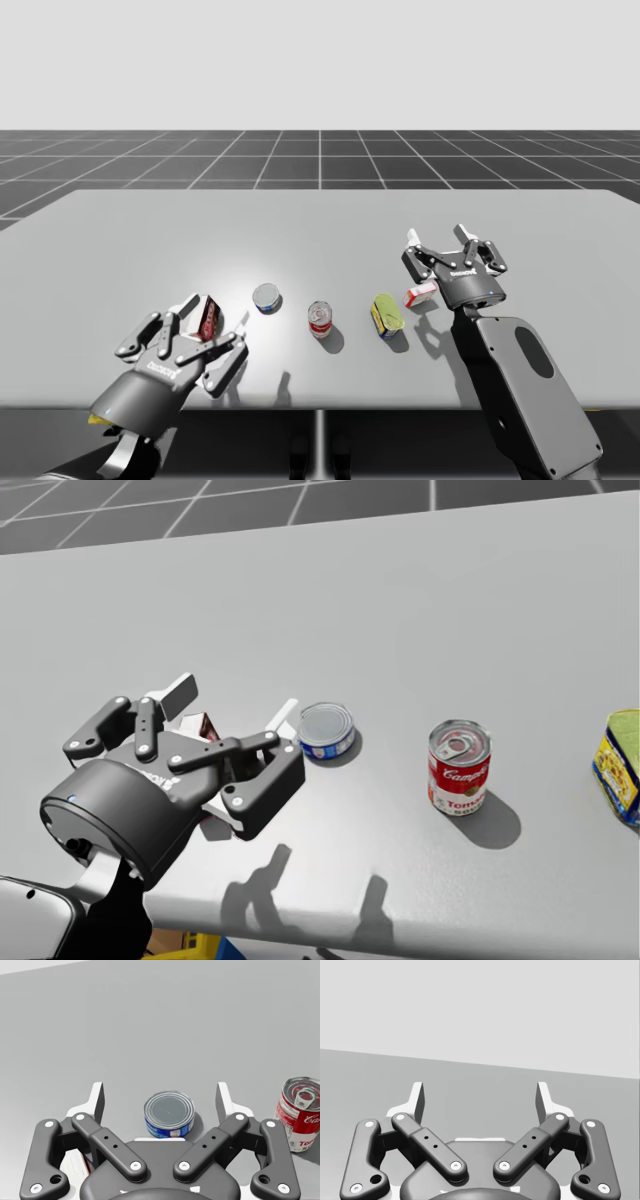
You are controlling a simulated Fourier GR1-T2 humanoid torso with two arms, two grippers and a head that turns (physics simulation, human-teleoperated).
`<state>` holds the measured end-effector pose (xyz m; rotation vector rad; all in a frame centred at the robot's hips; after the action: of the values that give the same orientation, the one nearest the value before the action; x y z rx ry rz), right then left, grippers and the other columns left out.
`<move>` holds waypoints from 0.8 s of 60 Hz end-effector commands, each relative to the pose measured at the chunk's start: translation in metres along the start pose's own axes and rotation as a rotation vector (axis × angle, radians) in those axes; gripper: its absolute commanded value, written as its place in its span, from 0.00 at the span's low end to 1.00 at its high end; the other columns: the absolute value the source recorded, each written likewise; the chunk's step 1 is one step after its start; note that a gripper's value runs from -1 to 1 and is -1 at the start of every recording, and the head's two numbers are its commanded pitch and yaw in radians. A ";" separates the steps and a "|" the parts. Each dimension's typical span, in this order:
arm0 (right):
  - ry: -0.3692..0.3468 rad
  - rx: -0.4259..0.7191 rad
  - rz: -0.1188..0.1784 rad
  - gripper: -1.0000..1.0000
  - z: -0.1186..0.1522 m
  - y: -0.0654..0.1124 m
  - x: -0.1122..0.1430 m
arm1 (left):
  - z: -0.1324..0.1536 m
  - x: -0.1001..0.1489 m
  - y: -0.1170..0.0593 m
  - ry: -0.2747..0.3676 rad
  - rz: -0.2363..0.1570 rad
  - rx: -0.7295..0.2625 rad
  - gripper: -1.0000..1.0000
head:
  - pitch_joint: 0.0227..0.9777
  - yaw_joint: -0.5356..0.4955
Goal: Lift the tuna fish can off the table.
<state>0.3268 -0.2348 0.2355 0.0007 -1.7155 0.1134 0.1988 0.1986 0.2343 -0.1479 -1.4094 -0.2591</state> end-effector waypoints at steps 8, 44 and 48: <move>-0.002 -0.002 0.004 0.00 0.000 0.000 0.000 | -0.008 -0.040 -0.021 0.089 0.025 -0.011 0.00 | 0.84 0.75; -0.024 0.002 0.048 0.00 0.001 -0.001 0.000 | -0.084 -0.077 -0.023 0.186 0.029 0.063 0.00 | 0.85 0.75; -0.026 0.004 0.052 0.00 0.002 -0.002 0.000 | -0.093 -0.080 -0.022 0.202 0.034 0.065 0.00 | 0.85 0.75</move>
<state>0.3255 -0.2358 0.2353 -0.0336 -1.7385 0.1500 0.2534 0.1641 0.1497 -0.1082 -1.2330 -0.2009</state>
